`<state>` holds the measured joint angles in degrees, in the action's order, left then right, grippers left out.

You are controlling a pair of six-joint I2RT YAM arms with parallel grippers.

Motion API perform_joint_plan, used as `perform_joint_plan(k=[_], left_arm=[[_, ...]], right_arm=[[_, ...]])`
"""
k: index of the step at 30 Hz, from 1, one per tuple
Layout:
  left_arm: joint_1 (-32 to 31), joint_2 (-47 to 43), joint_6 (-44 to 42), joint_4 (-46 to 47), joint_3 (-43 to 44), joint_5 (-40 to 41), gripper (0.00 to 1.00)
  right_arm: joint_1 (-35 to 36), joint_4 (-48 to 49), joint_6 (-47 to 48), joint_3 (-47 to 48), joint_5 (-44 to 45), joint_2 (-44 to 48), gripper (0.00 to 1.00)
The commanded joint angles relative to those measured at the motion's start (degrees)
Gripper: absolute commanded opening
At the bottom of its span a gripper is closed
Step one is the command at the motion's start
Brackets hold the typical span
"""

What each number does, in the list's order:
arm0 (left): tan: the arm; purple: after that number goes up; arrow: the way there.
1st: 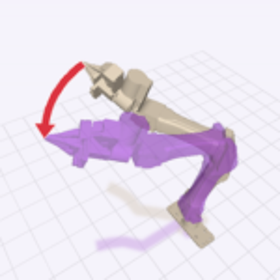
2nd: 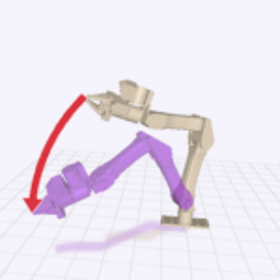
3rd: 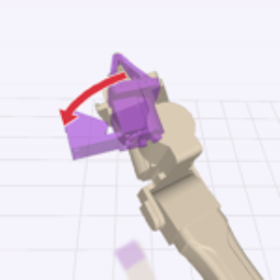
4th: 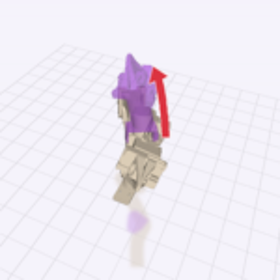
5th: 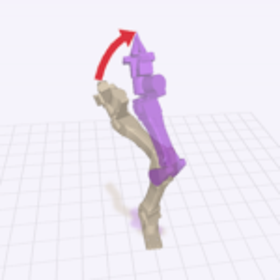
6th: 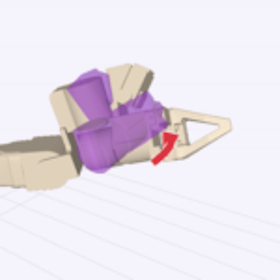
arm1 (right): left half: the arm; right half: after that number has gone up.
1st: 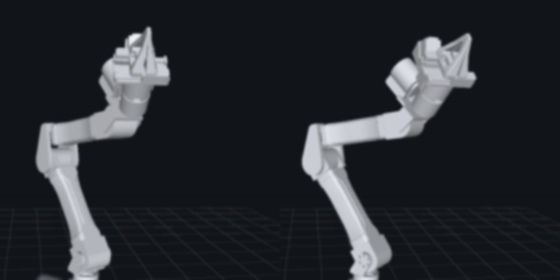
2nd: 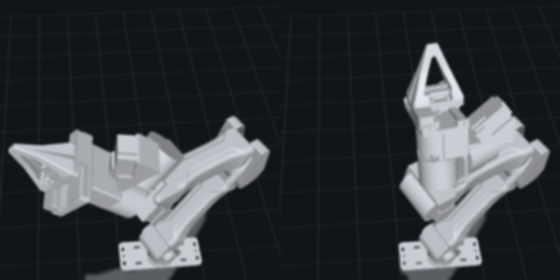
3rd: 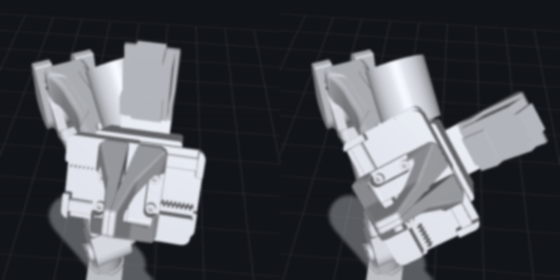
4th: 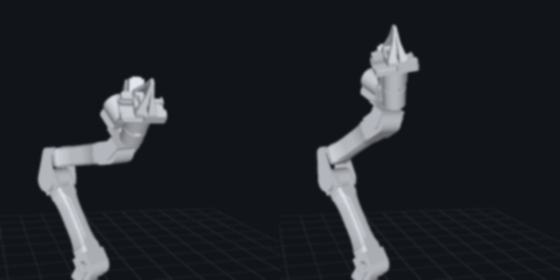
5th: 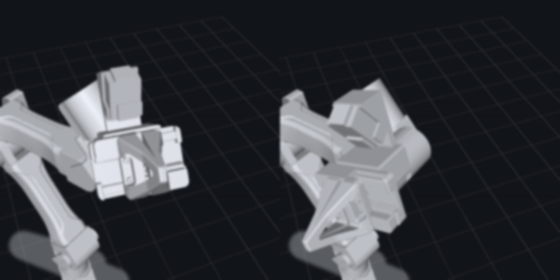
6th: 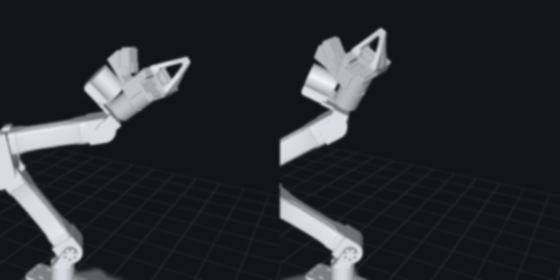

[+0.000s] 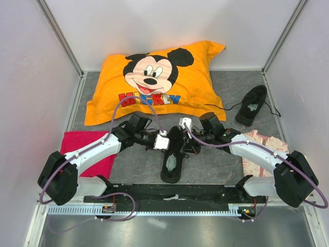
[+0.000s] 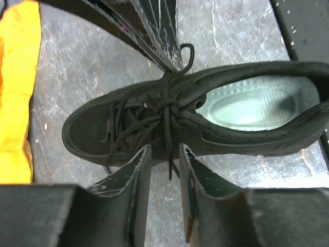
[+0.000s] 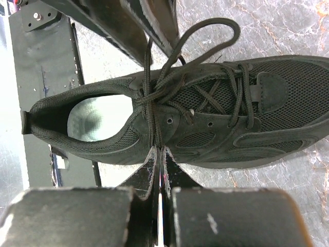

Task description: Tie the shoes

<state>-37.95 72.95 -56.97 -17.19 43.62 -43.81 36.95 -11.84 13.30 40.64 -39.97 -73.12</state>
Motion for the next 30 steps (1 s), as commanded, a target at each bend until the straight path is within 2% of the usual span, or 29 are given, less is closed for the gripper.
perform_joint_plan(k=[1,4,7,15,30], left_arm=[[-0.28,0.44,-2.71,1.46,2.09,1.01,0.24],[-0.28,-0.7,-2.62,0.84,1.48,2.5,0.11],[-0.1,-3.16,-2.88,0.58,-0.63,4.43,0.02],[1.39,-10.71,-3.94,-3.02,-5.46,7.6,0.01],[8.07,-15.55,-3.76,-8.73,-9.95,11.29,0.02]], right_arm=[[-0.12,-0.12,0.59,3.04,0.41,0.7,0.0],[-0.3,-0.64,0.94,3.13,0.76,0.7,0.0],[-0.3,-1.17,1.2,3.3,1.2,0.61,0.0],[-0.47,-2.84,1.99,3.39,2.17,0.52,0.0],[-1.0,-3.37,1.99,4.36,3.32,0.61,0.0]])
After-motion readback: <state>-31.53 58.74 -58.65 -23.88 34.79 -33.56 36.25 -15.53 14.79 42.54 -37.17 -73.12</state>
